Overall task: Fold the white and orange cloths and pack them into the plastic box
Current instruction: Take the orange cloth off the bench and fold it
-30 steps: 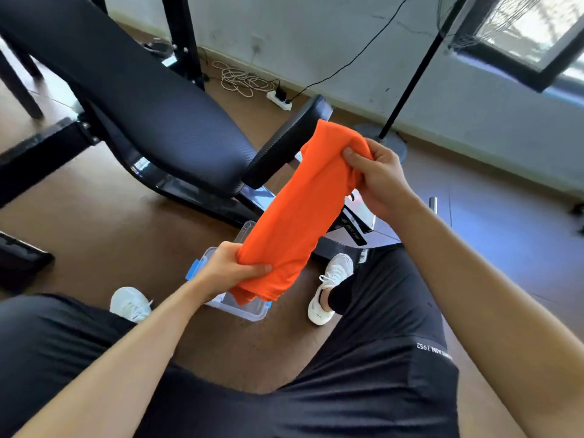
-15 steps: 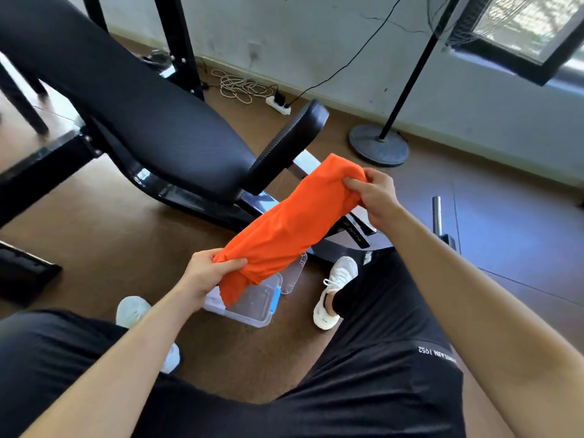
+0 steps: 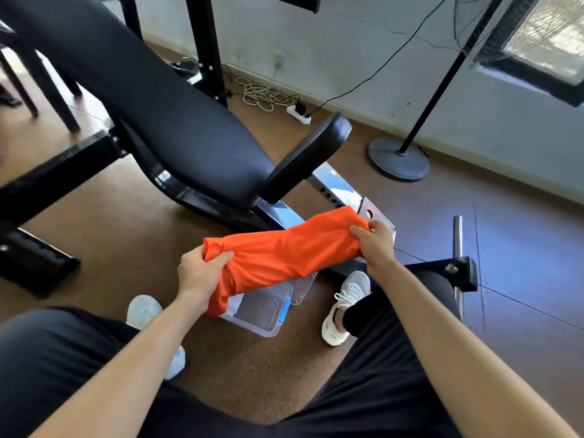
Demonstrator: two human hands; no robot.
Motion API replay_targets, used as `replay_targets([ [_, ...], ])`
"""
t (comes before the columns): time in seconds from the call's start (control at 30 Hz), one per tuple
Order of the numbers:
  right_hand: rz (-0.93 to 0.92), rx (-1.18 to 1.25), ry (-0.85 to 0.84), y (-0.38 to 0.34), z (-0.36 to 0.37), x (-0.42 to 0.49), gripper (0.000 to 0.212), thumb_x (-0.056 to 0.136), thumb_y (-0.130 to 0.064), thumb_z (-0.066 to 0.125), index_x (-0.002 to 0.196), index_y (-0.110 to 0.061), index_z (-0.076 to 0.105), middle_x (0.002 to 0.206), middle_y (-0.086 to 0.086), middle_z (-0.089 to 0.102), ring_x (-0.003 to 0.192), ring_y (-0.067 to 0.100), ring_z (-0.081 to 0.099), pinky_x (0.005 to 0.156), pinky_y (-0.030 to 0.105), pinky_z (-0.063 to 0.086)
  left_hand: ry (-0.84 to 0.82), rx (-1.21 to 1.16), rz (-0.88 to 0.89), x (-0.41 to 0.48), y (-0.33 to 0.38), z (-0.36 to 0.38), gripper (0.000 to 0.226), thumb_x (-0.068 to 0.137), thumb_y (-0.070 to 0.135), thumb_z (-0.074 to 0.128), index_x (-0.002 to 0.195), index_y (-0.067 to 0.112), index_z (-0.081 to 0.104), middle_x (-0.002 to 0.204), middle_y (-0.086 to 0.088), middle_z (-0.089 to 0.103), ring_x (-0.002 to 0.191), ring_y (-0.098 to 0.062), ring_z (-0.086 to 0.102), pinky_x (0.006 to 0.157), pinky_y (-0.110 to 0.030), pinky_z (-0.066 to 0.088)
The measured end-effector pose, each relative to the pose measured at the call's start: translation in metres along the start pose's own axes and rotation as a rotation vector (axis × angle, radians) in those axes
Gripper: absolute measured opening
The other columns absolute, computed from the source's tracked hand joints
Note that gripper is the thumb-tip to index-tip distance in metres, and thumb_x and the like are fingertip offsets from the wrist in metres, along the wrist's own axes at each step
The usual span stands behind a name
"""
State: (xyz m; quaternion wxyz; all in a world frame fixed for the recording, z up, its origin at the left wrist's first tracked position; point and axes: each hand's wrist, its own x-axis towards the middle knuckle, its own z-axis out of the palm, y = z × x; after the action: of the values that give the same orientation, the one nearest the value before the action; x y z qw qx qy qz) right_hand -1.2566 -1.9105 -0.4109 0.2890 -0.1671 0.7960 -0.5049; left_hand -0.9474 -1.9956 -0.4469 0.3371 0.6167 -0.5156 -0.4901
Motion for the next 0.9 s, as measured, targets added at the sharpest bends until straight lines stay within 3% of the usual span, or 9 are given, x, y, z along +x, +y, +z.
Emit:
replay_targets([
  [0.07, -0.135, -0.090, 0.032, -0.002, 0.010, -0.021, 0.023, 0.089, -0.016, 0.065, 0.112, -0.013, 0.062, 0.095, 0.002, 0.061, 0.083, 0.018, 0.060, 0.068, 0.035, 0.054, -0.042, -0.042, -0.042, -0.001, 0.002, 0.001, 0.024, 0.083, 0.025, 0.081, 0.103, 0.013, 0.075, 0.099, -0.005, 0.073, 0.097, -0.026, 0.068, 0.089, -0.044, 0.055],
  [0.2, -0.383, -0.243, -0.047, -0.002, 0.029, -0.056, 0.028, 0.091, -0.021, 0.066, 0.119, -0.020, 0.067, 0.102, -0.004, 0.070, 0.093, 0.013, 0.063, 0.084, 0.027, 0.049, -0.116, -0.098, -0.096, -0.005, 0.005, 0.003, 0.023, 0.084, 0.026, 0.081, 0.104, 0.017, 0.074, 0.101, -0.006, 0.075, 0.096, -0.026, 0.071, 0.088, -0.045, 0.058],
  [0.33, -0.409, -0.262, -0.151, 0.010, 0.046, -0.079, 0.032, 0.093, -0.025, 0.067, 0.125, -0.021, 0.067, 0.106, -0.003, 0.072, 0.097, 0.014, 0.065, 0.085, 0.026, 0.051, -0.179, -0.015, -0.028, -0.015, 0.006, 0.010, 0.022, 0.090, 0.027, 0.076, 0.107, 0.014, 0.073, 0.099, -0.004, 0.074, 0.094, -0.022, 0.069, 0.081, -0.036, 0.054],
  [0.43, -0.424, -0.282, -0.209, 0.020, 0.053, -0.090, 0.036, 0.093, -0.027, 0.067, 0.129, -0.023, 0.065, 0.113, -0.004, 0.072, 0.101, 0.011, 0.065, 0.087, 0.022, 0.050, -0.233, 0.021, -0.005, -0.023, 0.006, 0.018, 0.006, 0.093, 0.024, 0.073, 0.098, 0.022, 0.072, 0.096, 0.000, 0.073, 0.093, -0.019, 0.069, 0.080, -0.033, 0.054],
  [0.53, -0.476, -0.283, -0.350, 0.028, 0.061, -0.101, 0.043, 0.092, -0.027, 0.069, 0.134, -0.028, 0.061, 0.120, -0.008, 0.071, 0.106, 0.009, 0.064, 0.095, 0.028, 0.052, -0.262, -0.071, -0.047, -0.032, 0.010, 0.028, 0.004, 0.095, 0.020, 0.070, 0.093, 0.021, 0.073, 0.090, -0.001, 0.075, 0.087, -0.019, 0.070, 0.067, -0.024, 0.054],
  [0.63, -0.539, -0.369, -0.540, 0.039, 0.073, -0.112, 0.057, 0.092, -0.041, 0.068, 0.144, -0.029, 0.050, 0.125, -0.008, 0.067, 0.108, 0.011, 0.062, 0.097, 0.032, 0.053, -0.310, -0.214, -0.169, -0.040, 0.018, 0.029, 0.015, 0.099, 0.026, 0.063, 0.105, 0.016, 0.073, 0.100, -0.008, 0.076, 0.088, -0.021, 0.072, 0.064, -0.027, 0.057],
  [0.7, -0.593, -0.422, -0.598, 0.042, 0.074, -0.116, 0.063, 0.091, -0.046, 0.067, 0.147, -0.029, 0.045, 0.129, -0.009, 0.063, 0.108, 0.010, 0.055, 0.098, 0.029, 0.048, -0.336, -0.273, -0.200, -0.042, 0.020, 0.025, 0.021, 0.099, 0.031, 0.062, 0.108, 0.016, 0.072, 0.104, -0.010, 0.075, 0.093, -0.023, 0.071, 0.074, -0.036, 0.059],
  [0.77, -0.671, -0.471, -0.614, 0.043, 0.074, -0.117, 0.070, 0.090, -0.050, 0.065, 0.151, -0.029, 0.038, 0.146, -0.009, 0.051, 0.121, 0.013, 0.049, 0.106, 0.031, 0.042, -0.359, -0.261, -0.171, -0.043, 0.021, 0.021, 0.022, 0.093, 0.037, 0.069, 0.108, 0.020, 0.071, 0.107, -0.008, 0.075, 0.098, -0.025, 0.071, 0.083, -0.040, 0.059],
  [0.9, -0.694, -0.492, -0.700, 0.044, 0.074, -0.126, 0.074, 0.086, -0.041, 0.065, 0.153, -0.034, 0.033, 0.158, -0.006, 0.028, 0.135, 0.023, 0.030, 0.112, 0.037, 0.033, -0.319, -0.223, -0.120, -0.042, 0.019, 0.021, 0.047, 0.075, 0.040, 0.087, 0.113, 0.018, 0.070, 0.107, -0.004, 0.075, 0.097, -0.020, 0.071, 0.079, -0.034, 0.057],
])
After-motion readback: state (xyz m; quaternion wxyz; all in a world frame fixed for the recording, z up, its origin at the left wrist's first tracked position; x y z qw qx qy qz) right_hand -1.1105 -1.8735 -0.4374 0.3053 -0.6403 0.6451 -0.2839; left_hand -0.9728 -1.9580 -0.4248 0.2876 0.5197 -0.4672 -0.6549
